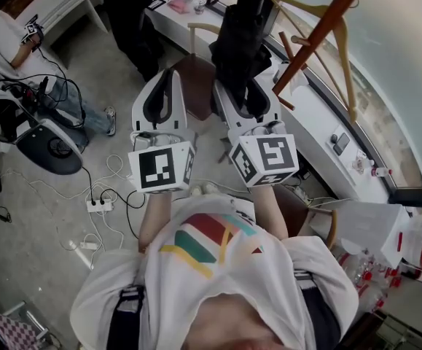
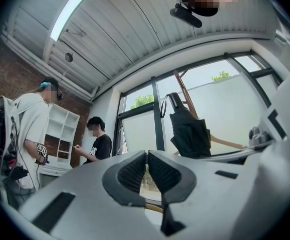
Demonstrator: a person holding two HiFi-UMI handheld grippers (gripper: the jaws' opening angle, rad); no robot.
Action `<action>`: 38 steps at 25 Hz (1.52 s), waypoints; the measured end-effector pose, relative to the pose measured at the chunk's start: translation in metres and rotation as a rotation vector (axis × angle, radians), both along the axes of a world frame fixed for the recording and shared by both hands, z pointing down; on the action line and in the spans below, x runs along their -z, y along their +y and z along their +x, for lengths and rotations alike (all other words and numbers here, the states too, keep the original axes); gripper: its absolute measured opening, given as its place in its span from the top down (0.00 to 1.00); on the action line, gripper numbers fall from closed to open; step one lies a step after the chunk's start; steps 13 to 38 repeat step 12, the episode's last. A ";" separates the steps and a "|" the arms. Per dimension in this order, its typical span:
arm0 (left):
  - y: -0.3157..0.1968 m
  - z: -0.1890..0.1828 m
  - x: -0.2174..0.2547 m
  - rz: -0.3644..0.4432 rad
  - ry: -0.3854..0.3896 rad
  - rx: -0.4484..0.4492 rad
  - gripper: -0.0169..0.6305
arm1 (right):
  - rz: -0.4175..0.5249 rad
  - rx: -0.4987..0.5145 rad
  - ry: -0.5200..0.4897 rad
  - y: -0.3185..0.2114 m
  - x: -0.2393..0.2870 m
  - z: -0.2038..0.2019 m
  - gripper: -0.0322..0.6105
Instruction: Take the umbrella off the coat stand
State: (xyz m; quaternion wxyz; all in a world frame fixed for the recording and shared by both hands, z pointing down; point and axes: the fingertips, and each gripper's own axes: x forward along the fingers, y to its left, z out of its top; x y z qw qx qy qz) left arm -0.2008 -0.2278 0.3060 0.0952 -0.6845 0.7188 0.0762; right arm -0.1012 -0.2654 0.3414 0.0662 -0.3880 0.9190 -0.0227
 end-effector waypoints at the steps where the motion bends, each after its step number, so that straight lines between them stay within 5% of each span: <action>1: -0.001 0.000 -0.001 -0.002 -0.001 0.000 0.95 | 0.001 -0.003 0.001 -0.001 0.000 0.000 0.61; 38: -0.004 -0.001 -0.004 -0.014 0.005 -0.001 0.95 | 0.001 -0.019 0.004 -0.003 0.000 0.000 0.61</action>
